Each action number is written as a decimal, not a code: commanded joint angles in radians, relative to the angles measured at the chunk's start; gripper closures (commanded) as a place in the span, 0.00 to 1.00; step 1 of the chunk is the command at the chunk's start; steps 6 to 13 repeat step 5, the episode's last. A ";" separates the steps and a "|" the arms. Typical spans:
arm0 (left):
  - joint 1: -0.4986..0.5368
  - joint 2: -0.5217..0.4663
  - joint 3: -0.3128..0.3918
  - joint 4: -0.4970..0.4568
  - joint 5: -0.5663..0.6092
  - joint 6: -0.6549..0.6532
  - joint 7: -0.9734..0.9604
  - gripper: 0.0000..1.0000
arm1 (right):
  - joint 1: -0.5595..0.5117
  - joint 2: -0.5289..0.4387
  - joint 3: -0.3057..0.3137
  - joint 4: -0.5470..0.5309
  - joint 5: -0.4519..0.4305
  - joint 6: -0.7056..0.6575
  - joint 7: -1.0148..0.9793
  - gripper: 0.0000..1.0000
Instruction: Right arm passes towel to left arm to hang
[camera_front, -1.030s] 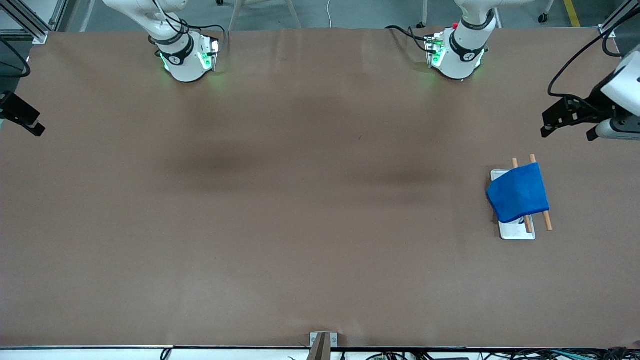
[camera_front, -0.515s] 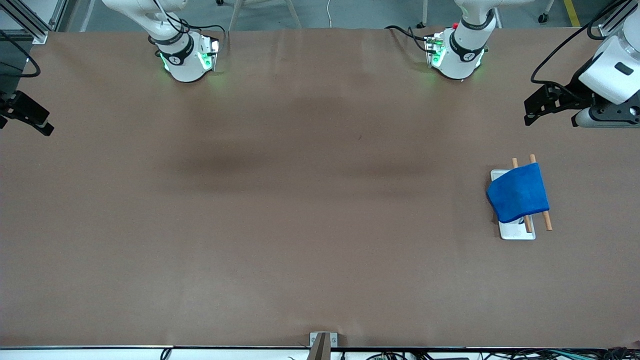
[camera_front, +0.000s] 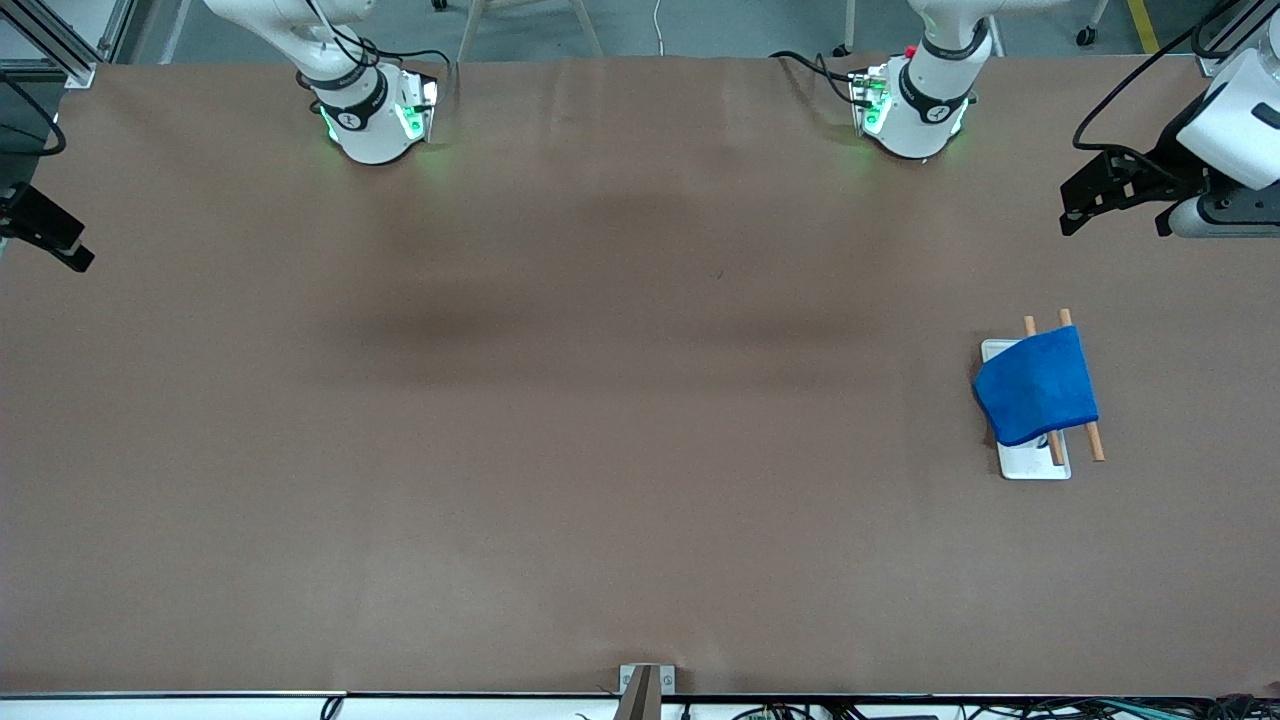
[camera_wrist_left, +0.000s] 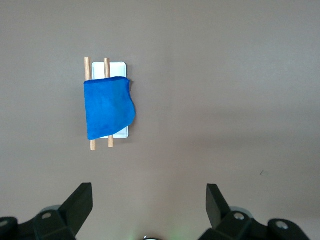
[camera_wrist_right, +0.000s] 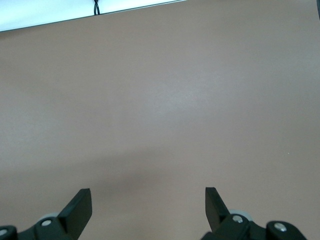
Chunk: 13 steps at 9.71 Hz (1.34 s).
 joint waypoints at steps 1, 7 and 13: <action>-0.005 0.002 0.028 -0.026 -0.024 -0.010 0.004 0.00 | 0.001 -0.011 0.002 0.000 -0.018 -0.004 -0.015 0.00; -0.002 0.005 0.038 -0.032 -0.025 -0.001 0.024 0.00 | -0.001 -0.011 0.002 0.002 -0.016 -0.002 -0.015 0.00; -0.002 0.005 0.038 -0.032 -0.025 -0.001 0.024 0.00 | -0.001 -0.011 0.002 0.002 -0.016 -0.002 -0.015 0.00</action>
